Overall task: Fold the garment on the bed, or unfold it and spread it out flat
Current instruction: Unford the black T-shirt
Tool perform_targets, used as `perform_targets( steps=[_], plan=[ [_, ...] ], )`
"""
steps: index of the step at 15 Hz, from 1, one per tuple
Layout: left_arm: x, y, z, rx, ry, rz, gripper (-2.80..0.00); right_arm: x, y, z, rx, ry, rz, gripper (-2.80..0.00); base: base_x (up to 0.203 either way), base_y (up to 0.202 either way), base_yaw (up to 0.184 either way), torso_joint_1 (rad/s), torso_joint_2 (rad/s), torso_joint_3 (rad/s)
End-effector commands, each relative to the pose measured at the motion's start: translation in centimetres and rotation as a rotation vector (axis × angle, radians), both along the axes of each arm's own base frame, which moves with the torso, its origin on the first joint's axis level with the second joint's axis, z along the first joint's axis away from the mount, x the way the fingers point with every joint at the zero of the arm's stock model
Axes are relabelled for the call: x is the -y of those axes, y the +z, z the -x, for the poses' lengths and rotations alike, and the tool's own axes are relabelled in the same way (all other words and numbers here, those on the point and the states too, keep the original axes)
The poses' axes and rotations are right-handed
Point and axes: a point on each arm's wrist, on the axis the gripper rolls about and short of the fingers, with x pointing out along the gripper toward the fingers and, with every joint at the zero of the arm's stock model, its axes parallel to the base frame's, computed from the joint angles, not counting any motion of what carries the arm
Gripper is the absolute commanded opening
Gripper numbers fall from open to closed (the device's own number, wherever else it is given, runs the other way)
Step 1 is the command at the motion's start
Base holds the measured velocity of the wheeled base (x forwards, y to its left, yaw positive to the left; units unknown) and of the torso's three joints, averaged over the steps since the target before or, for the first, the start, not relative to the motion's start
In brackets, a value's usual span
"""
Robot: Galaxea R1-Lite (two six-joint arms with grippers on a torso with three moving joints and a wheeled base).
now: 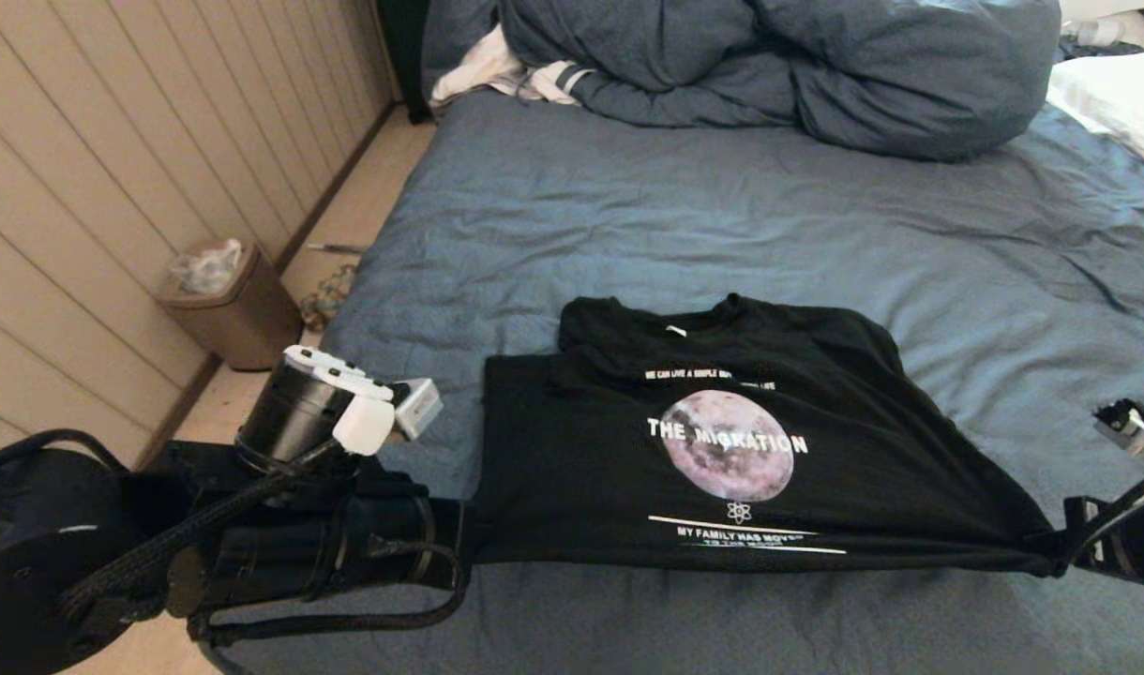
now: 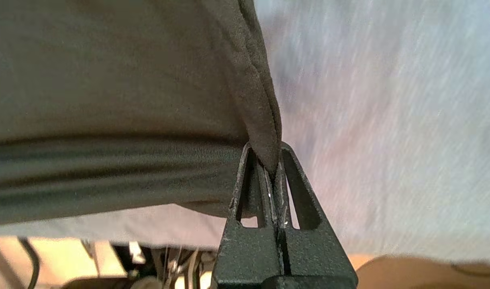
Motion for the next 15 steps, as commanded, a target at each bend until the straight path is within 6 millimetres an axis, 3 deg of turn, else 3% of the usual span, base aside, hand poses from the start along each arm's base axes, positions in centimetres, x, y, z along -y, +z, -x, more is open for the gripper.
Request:
perform_targets(
  steps=[1, 3, 4, 5, 9, 11, 13, 14, 15],
  plan=[
    [-0.2, -0.3, 0.7, 0.014, -0.005, 0.008, -2.80, -0.4, -0.1, 0.6, -0.001, 0.006, -0.003, -2.80, 0.000, 0.000, 0.000, 0.000, 0.00, 0.000],
    [-0.3, -0.4, 0.8, 0.013, -0.010, 0.010, -2.80, -0.6, -0.2, 0.6, -0.005, 0.017, -0.006, -2.80, 0.000, 0.000, 0.000, 0.000, 0.00, 0.000],
    [-0.3, -0.5, 0.9, 0.011, -0.012, 0.002, -2.80, -0.7, -0.3, 0.6, -0.009, 0.021, -0.007, 0.00, 0.000, 0.000, 0.000, 0.000, 0.00, 0.000],
    [-0.4, -0.8, 1.0, 0.007, -0.012, -0.005, 0.00, -0.7, -0.3, 0.6, -0.009, 0.021, -0.006, 0.00, 0.000, 0.000, 0.000, 0.000, 0.00, 0.000],
    [-1.0, -0.2, 1.6, 0.035, -0.005, 0.019, 0.00, -1.0, 0.4, 0.4, 0.022, 0.038, 0.004, 0.00, 0.000, 0.000, 0.000, 0.000, 0.00, 0.000],
    [-1.4, 1.2, 2.0, 0.085, -0.005, 0.061, 0.00, -1.1, 1.5, 0.2, 0.064, 0.040, 0.017, 0.00, 0.000, 0.000, 0.000, 0.000, 0.00, 0.000],
    [-1.6, 3.8, 0.9, 0.152, 0.030, 0.112, 0.00, -1.0, 3.8, -0.5, 0.146, 0.032, 0.026, 0.00, 0.000, 0.000, 0.000, 0.000, 0.00, 0.000],
    [-1.6, 5.3, 0.0, 0.180, 0.051, 0.129, 0.00, -1.1, 5.4, -1.1, 0.198, 0.021, 0.023, -2.80, 0.000, 0.000, 0.000, 0.000, 0.00, 0.000],
    [-1.6, 6.9, -1.0, 0.204, 0.072, 0.145, 0.00, -1.3, 7.0, -1.7, 0.252, 0.016, 0.014, -2.80, 0.000, 0.000, 0.000, 0.000, 0.00, 0.000]
  ],
)
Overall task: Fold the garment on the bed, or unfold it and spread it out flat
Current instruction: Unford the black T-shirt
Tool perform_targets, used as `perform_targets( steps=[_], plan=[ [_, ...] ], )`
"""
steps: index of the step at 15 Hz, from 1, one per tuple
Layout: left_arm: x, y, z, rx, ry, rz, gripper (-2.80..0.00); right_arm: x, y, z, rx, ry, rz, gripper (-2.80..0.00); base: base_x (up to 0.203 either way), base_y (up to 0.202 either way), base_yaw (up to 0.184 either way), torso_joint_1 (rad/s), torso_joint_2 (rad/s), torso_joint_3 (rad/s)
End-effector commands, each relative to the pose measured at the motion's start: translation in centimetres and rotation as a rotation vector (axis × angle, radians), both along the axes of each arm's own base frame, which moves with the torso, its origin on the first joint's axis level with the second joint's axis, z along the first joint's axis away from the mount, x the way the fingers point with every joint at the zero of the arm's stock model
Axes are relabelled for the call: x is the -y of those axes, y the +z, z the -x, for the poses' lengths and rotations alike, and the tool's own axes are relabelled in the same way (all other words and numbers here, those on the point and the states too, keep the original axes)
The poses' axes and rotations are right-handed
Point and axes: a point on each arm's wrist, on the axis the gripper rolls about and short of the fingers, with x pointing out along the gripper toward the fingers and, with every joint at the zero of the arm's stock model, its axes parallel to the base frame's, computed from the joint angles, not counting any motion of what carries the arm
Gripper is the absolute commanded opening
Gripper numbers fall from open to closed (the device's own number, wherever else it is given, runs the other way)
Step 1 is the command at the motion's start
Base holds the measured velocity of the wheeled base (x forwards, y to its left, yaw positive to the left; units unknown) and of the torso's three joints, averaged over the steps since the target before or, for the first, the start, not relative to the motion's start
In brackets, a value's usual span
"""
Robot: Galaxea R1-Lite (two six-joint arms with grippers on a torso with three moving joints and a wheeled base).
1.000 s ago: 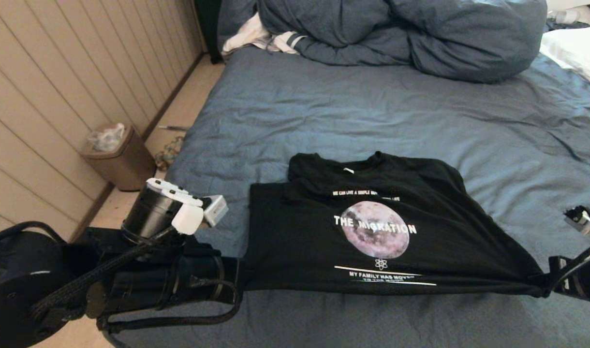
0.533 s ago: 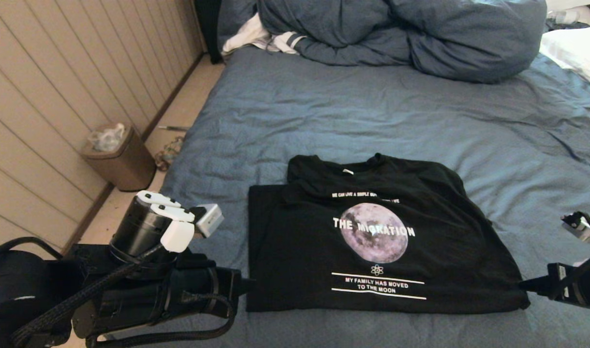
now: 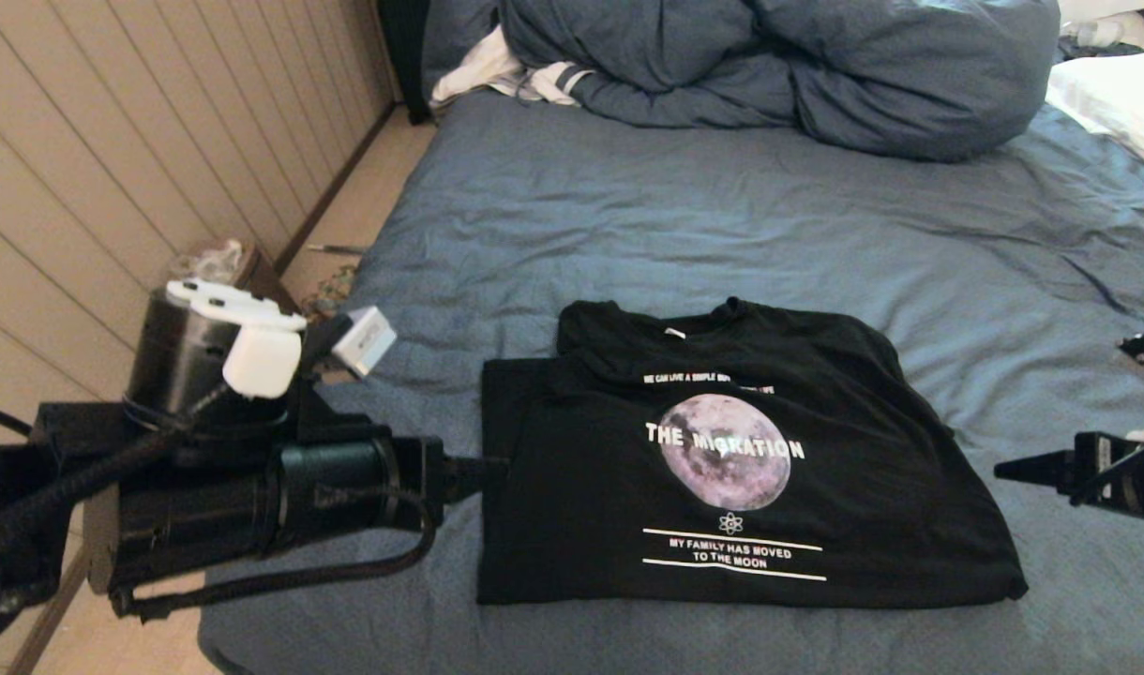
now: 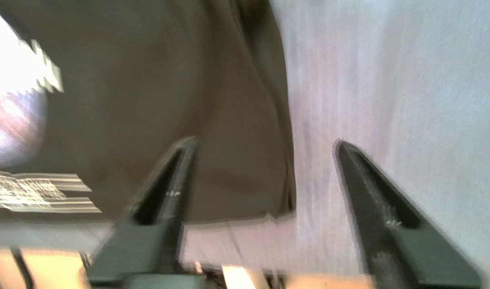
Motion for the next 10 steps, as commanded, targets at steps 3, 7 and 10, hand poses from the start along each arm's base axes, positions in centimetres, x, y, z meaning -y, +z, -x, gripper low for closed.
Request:
perform_targets(
  steps=[3, 7, 10],
  plan=[
    [0.7, 4.0, -5.3, 0.060, 0.075, 0.054, -2.80, -2.1, 5.1, -3.2, 0.161, 0.071, -0.032, -2.80, 0.000, 0.000, 0.000, 0.000, 0.00, 0.000],
    [3.1, 3.4, -10.0, 0.080, 0.120, 0.019, -2.80, -5.7, 5.3, -8.1, 0.158, 0.210, -0.062, -2.80, 0.000, 0.000, 0.000, 0.000, 0.00, 0.000],
    [3.9, 1.7, -13.9, 0.072, 0.140, -0.003, -2.80, -7.0, 4.4, -12.7, 0.140, 0.209, -0.026, -2.80, 0.000, 0.000, 0.000, 0.000, 0.00, 0.000]
  ],
)
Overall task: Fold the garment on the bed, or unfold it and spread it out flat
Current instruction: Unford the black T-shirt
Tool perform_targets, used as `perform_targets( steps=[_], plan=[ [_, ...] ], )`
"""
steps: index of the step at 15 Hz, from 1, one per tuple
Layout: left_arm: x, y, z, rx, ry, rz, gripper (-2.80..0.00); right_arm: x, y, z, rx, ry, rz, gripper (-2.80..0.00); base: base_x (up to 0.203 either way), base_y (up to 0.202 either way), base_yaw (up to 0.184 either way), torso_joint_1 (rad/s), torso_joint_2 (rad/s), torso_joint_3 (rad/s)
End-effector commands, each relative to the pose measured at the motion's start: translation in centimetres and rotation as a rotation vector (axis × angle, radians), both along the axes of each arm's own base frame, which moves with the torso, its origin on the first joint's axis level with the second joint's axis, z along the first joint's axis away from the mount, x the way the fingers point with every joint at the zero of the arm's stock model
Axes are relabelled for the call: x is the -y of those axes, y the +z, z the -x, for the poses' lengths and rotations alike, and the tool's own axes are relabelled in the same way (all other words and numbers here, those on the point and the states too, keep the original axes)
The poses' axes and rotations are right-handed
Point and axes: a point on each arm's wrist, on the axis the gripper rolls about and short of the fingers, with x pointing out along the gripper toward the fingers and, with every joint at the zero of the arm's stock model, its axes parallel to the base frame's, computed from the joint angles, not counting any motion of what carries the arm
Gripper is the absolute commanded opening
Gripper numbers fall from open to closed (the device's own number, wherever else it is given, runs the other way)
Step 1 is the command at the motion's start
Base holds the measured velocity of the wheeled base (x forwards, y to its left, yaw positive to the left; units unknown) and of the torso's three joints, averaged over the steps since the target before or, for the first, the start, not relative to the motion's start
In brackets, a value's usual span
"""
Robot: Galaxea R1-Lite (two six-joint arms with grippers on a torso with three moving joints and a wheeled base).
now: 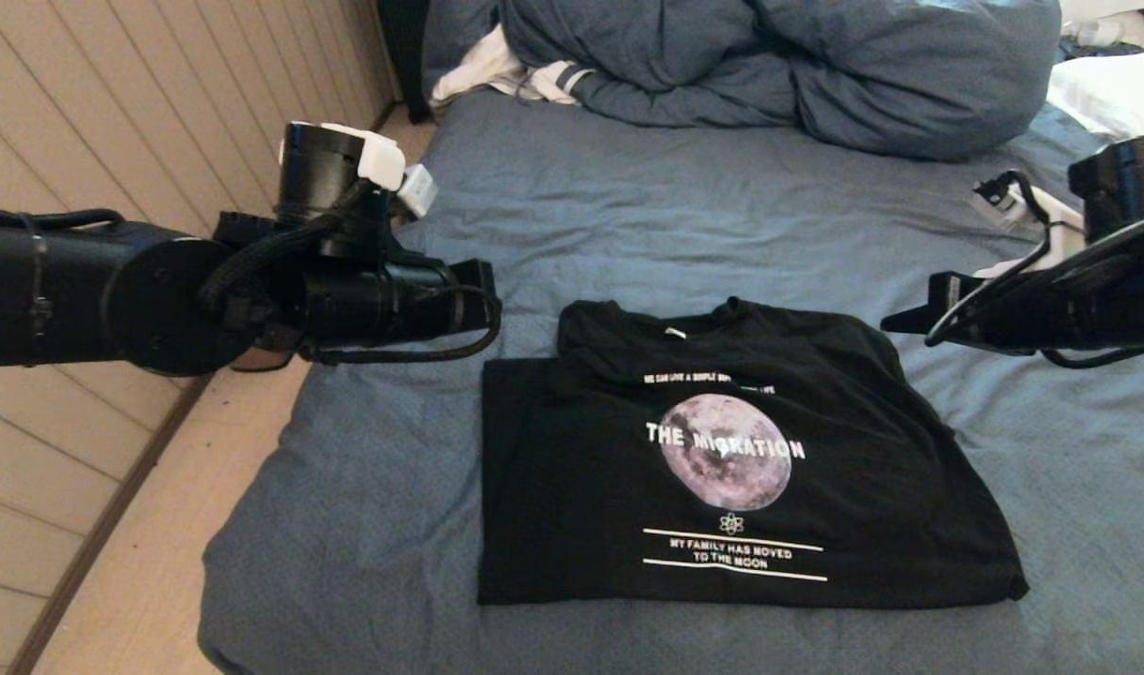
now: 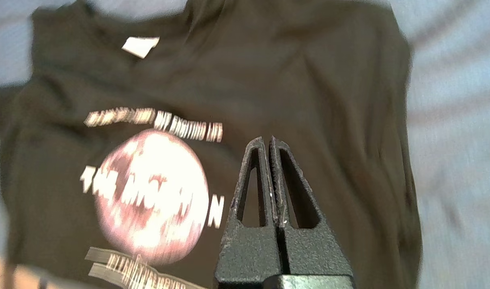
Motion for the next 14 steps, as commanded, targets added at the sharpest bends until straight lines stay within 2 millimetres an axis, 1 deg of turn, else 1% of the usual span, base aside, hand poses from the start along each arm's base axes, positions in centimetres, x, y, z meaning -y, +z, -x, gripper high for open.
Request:
perform_targets(
  steps=[1, 2, 3, 5, 6, 7, 8, 11, 14],
  plan=[
    [0.9, -2.8, -3.6, -0.049, 0.015, -0.027, -2.80, -0.7, -2.1, -4.3, -0.051, -0.022, 0.032, -2.80, 0.000, 0.000, 0.000, 0.000, 0.00, 0.000],
    [0.9, -2.7, -3.9, -0.045, 0.013, -0.025, -2.80, -1.2, -2.1, -5.0, -0.047, -0.035, 0.051, -2.80, 0.000, 0.000, 0.000, 0.000, 0.00, 0.000],
    [0.8, -2.5, -3.8, -0.039, 0.013, -0.021, -2.80, -1.9, -2.3, -5.1, -0.052, -0.023, 0.053, -2.80, 0.000, 0.000, 0.000, 0.000, 0.00, 0.000],
    [0.9, -3.4, -4.0, -0.062, 0.016, -0.028, -2.80, -3.6, -2.6, -5.0, -0.063, 0.022, 0.051, -2.80, 0.000, 0.000, 0.000, 0.000, 0.00, 0.000],
    [0.9, -3.3, -4.1, -0.058, 0.015, -0.026, -2.80, -4.6, -2.6, -5.1, -0.058, 0.047, 0.053, -2.80, 0.000, 0.000, 0.000, 0.000, 0.00, 0.000],
    [1.0, -3.2, -4.3, -0.049, 0.014, -0.029, -2.80, -5.1, -2.3, -5.4, -0.043, 0.048, 0.060, -2.80, 0.000, 0.000, 0.000, 0.000, 0.00, 0.000],
    [1.2, -3.2, -4.5, -0.043, 0.013, -0.030, -2.80, -5.2, -2.4, -5.7, -0.043, 0.028, 0.075, -2.80, 0.000, 0.000, 0.000, 0.000, 0.00, 0.000],
    [2.6, -3.2, -5.2, -0.026, -0.012, -0.021, -2.80, -5.3, -3.1, -6.3, -0.059, -0.001, 0.088, -2.80, 0.000, 0.000, 0.000, 0.000, 0.00, 0.000],
    [4.3, -4.3, -6.1, -0.035, -0.035, -0.017, -2.80, -5.5, -3.8, -7.5, -0.071, -0.005, 0.081, -2.80, 0.000, 0.000, 0.000, 0.000, 0.00, 0.000]
  ],
)
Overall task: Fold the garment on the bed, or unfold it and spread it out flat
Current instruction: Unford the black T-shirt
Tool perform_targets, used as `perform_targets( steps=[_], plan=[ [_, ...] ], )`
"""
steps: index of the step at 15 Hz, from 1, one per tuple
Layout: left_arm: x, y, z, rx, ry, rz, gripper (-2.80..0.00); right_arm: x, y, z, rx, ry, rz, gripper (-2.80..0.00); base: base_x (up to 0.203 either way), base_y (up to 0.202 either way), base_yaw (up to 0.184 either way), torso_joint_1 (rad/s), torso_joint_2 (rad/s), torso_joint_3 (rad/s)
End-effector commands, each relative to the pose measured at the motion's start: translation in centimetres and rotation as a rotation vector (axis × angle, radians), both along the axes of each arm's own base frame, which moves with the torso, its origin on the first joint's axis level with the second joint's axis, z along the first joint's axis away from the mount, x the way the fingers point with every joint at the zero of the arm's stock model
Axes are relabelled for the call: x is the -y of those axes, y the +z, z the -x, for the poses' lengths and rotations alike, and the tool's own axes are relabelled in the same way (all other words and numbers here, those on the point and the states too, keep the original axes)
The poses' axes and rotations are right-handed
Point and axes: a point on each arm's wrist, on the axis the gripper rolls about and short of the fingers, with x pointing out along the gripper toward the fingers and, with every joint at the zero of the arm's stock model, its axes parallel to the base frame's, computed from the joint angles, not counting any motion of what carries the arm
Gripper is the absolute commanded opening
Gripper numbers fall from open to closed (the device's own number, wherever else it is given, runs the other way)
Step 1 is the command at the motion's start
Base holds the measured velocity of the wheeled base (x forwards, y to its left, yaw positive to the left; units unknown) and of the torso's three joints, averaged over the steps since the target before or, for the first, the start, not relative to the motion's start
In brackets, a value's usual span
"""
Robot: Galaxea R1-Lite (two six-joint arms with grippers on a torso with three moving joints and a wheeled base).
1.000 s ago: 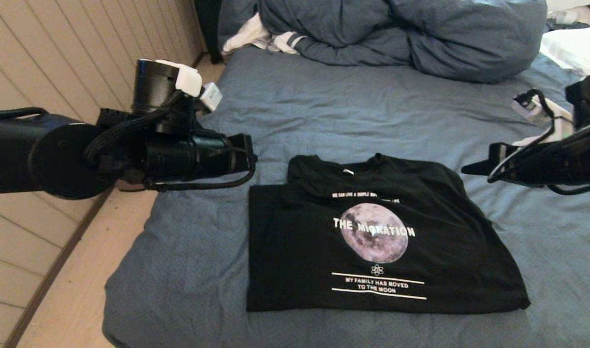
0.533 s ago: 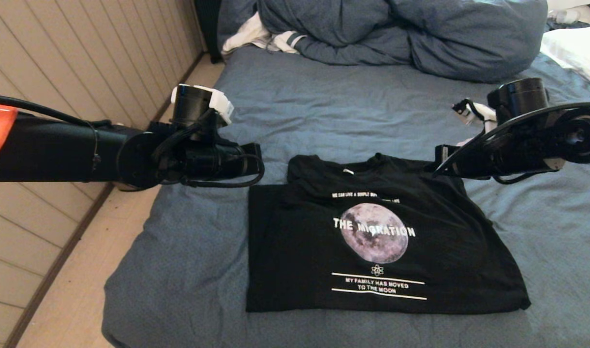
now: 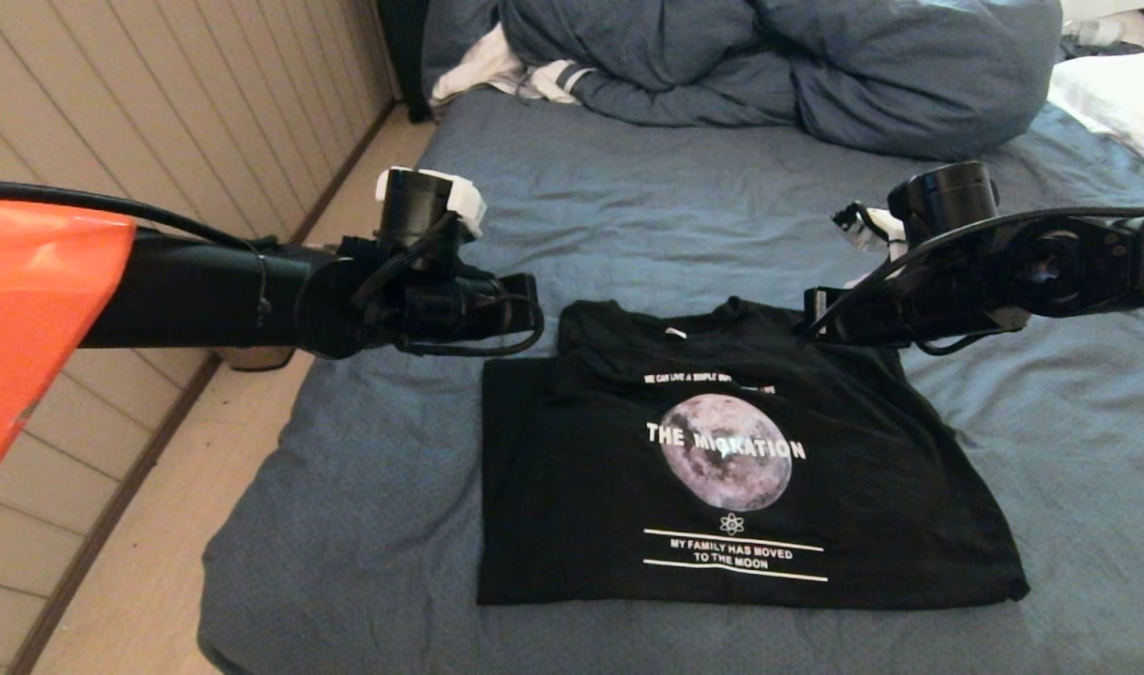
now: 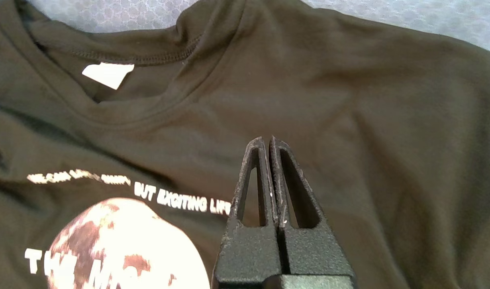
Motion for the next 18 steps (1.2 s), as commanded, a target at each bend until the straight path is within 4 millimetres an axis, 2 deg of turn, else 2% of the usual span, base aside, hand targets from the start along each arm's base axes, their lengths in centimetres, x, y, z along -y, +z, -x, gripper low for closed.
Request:
perform_targets(
  steps=[1, 5, 9, 12, 14, 15, 18],
  plan=[
    [1.1, -1.5, -1.0, -0.021, -0.011, -0.007, -2.80, -0.1, -0.8, -1.1, -0.018, -0.004, -0.006, -2.80, 0.000, 0.000, 0.000, 0.000, 0.00, 0.000],
    [2.2, -1.5, -1.9, 0.002, -0.020, 0.006, -2.80, 0.0, -0.6, -1.7, -0.001, -0.011, -0.009, -2.80, 0.000, 0.000, 0.000, 0.000, 0.00, 0.000],
    [4.4, -1.5, -2.0, 0.029, -0.060, 0.017, -2.80, 0.2, -1.0, -1.8, -0.012, -0.017, -0.007, -2.80, 0.000, 0.000, 0.000, 0.000, 0.00, 0.000],
    [5.0, -2.6, -2.6, 0.016, -0.061, 0.010, -2.80, 0.2, -1.0, -1.8, -0.012, -0.018, -0.007, -2.80, 0.000, 0.000, 0.000, 0.000, 0.00, 0.000],
    [5.0, -2.6, -2.7, 0.021, -0.053, 0.009, -2.80, 0.2, -0.9, -1.8, -0.011, -0.018, -0.007, -2.80, 0.000, 0.000, 0.000, 0.000, 0.00, 0.000],
    [5.1, -2.7, -2.9, 0.024, -0.049, 0.010, 0.00, 0.2, -0.9, -1.8, -0.011, -0.018, -0.007, -2.80, 0.000, 0.000, 0.000, 0.000, 0.00, 0.000],
    [5.2, -2.4, -2.9, 0.034, -0.049, 0.014, 0.00, 0.3, -1.0, -1.8, -0.014, -0.021, -0.005, -2.80, 0.000, 0.000, 0.000, 0.000, 0.00, 0.000]
  ],
)
